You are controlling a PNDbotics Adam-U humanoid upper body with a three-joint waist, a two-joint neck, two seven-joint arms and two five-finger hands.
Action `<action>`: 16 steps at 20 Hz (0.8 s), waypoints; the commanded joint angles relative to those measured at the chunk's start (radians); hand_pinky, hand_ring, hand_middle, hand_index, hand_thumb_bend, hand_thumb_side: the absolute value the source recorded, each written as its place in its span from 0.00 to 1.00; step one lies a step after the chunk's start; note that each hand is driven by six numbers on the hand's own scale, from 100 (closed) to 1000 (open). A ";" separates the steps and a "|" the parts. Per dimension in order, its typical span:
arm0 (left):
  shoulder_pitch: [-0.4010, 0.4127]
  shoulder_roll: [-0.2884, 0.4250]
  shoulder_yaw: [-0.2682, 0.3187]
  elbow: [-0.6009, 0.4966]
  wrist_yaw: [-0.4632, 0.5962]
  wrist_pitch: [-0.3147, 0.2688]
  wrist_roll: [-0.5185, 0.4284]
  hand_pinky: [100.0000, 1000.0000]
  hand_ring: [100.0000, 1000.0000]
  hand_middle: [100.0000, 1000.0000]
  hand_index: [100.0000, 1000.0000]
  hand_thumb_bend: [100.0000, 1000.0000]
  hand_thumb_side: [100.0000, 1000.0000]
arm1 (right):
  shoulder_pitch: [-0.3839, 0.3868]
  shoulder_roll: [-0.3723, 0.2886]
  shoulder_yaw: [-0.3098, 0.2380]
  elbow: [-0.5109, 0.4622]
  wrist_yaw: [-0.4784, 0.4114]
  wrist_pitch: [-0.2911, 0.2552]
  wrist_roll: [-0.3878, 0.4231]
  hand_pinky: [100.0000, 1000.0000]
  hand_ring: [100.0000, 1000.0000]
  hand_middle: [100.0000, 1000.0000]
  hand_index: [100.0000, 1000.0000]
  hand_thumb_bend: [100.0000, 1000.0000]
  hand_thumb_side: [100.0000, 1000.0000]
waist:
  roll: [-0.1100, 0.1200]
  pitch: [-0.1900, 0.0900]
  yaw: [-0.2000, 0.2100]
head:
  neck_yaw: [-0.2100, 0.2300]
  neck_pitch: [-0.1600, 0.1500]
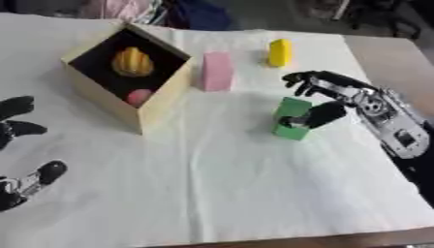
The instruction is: Pick up objects on the table and place them in the box.
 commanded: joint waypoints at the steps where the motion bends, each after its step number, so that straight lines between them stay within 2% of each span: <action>1: -0.003 0.013 0.005 -0.022 0.000 0.000 0.004 0.75 0.61 0.83 0.79 0.76 0.30 | -0.002 -0.042 -0.014 -0.012 0.011 -0.007 0.028 0.80 0.80 0.85 0.97 0.42 0.33 | -0.006 -0.011 -0.002 | 0.002 0.007; 9: -0.002 0.013 0.006 -0.022 -0.001 0.000 0.004 0.75 0.61 0.83 0.79 0.76 0.30 | 0.012 -0.055 -0.021 -0.007 0.036 -0.003 0.086 0.80 0.79 0.82 0.96 0.40 0.31 | -0.008 -0.013 -0.002 | 0.005 0.010; 16: -0.002 0.013 0.007 -0.022 0.000 0.000 0.004 0.75 0.61 0.83 0.79 0.76 0.30 | 0.011 -0.057 -0.028 0.005 0.074 0.014 0.083 0.78 0.75 0.75 0.91 0.34 0.23 | -0.009 -0.015 0.000 | 0.006 0.008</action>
